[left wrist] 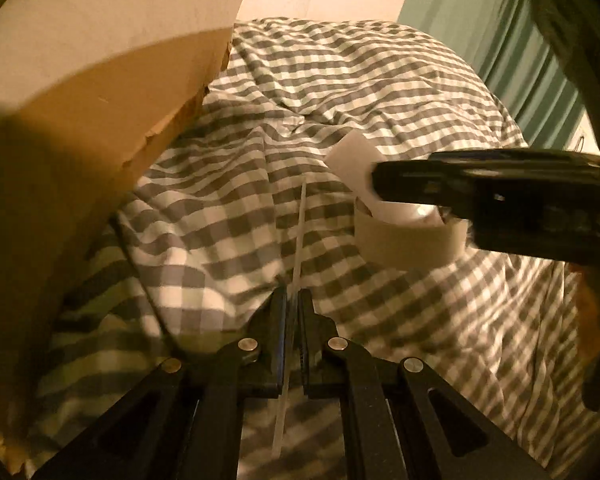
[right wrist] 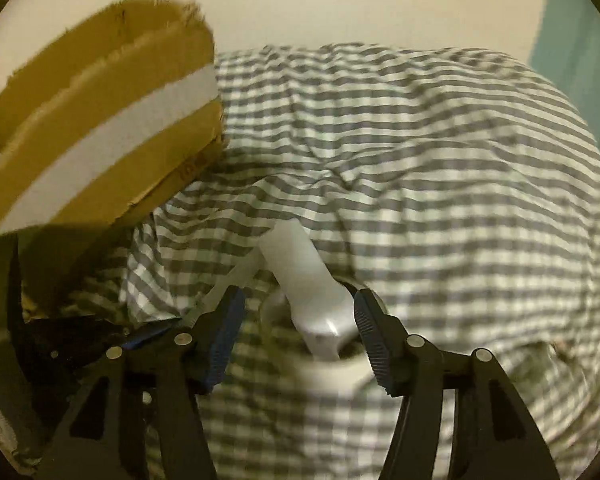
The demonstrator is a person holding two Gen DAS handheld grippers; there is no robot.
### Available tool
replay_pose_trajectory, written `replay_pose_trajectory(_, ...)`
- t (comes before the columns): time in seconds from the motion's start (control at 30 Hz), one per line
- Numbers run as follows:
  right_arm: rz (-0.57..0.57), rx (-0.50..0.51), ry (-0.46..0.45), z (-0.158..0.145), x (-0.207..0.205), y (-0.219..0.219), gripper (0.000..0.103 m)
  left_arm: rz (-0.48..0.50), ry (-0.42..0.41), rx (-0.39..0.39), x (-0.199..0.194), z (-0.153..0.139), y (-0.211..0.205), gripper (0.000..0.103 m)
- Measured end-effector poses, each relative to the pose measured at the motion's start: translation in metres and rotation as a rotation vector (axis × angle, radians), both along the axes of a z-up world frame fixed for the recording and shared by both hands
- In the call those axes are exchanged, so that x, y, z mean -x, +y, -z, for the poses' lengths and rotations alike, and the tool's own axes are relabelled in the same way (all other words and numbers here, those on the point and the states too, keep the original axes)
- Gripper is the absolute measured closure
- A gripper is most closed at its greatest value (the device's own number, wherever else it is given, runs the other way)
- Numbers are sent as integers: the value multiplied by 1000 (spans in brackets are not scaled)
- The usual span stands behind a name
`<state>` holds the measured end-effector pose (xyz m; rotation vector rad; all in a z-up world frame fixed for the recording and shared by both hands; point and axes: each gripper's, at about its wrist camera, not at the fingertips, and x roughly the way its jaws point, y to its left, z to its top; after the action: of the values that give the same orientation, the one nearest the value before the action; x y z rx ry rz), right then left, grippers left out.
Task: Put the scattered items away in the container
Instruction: 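Grasp the clear comb with left tool while right tool grasps white tube, then carry comb and white tube into the cardboard box and release them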
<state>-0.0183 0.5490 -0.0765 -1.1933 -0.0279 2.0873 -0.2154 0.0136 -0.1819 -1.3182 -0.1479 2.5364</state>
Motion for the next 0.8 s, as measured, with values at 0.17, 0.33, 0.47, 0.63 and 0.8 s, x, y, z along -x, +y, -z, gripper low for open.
replay_pose_trajectory(0.17,11,-9,-41,15,28,21,61,21,23,15,-7,0,2,99)
replay_pose_trajectory(0.33,47,-34,-11,1,16,14,66,30,15,-32,-19,-12,-4,99)
replay_pose_trajectory(0.47,64,-46,57,-29,-7,-6,69,54,45,-43,-38,-33,-8,99)
replay_pose_trajectory(0.63,84,-57,151,-66,-31,-33,71,76,92,-33,-57,-60,-10,99)
replay_pose_trajectory(0.8,91,-72,238,-93,-43,-58,72,85,133,-42,-72,-87,-11,99)
